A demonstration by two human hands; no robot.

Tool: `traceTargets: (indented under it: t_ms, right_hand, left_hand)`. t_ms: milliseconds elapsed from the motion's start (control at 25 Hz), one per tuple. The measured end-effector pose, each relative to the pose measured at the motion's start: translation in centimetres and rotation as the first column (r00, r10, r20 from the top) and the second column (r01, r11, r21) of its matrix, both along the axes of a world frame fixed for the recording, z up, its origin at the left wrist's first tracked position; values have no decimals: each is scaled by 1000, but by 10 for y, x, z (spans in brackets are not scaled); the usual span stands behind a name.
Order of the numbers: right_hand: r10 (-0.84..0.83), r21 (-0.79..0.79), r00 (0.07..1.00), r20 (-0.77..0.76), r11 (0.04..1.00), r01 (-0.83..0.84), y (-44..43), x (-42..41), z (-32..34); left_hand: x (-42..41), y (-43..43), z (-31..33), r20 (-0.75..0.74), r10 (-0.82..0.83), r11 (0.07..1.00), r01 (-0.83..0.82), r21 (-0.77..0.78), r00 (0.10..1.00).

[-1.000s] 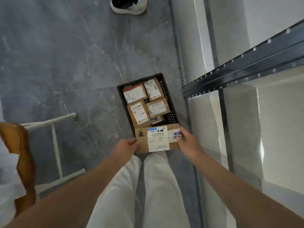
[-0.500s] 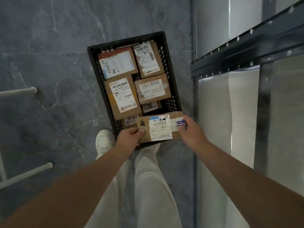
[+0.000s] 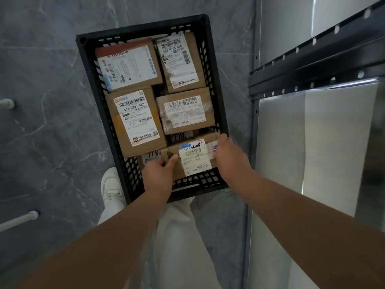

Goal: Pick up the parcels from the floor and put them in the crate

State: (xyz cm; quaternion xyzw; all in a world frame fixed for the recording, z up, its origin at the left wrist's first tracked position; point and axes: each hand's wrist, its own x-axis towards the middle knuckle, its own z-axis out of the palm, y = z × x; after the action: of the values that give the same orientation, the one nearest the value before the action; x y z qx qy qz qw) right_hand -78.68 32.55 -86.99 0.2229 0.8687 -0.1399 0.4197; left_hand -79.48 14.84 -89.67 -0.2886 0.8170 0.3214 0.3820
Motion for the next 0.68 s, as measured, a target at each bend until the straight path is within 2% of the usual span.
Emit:
traceTargets:
  t_ms: [40, 80, 160, 200, 240, 360, 520, 680]
  right_hand:
    - [13, -22, 999, -48, 1000, -14, 2, 3, -3]
    - [-48, -70, 993, -108, 997, 41, 4, 7, -3]
    - [-299, -181, 929, -217, 948, 263, 6, 18, -1]
    - [-376, -198, 888, -263, 922, 332, 5, 21, 0]
    - [-382, -176, 882, -275, 922, 345, 2, 23, 0]
    - [-341, -117, 932, -125, 938, 328, -7, 21, -3]
    - [-436, -117, 900, 0, 894, 433, -14, 3, 0]
    - [-422, -135, 903, 78, 893, 429, -15, -8, 15]
  left_hand:
    - [-4, 0, -2, -9, 7, 1000, -7, 2, 1000]
    - [-7, 0, -4, -24, 28, 999, -27, 17, 999]
    - [-12, 0, -7, -65, 138, 988, -133, 73, 988]
    - [-14, 1, -7, -73, 204, 976, -197, 98, 976]
    - [-15, 1, -8, -71, 236, 967, -227, 114, 969]
    - [-12, -4, -6, -34, 220, 962, -211, 175, 975]
    - [-17, -7, -4, 96, 220, 946, -236, 220, 971]
    - [-27, 5, 6, 60, -32, 998, 29, 64, 998]
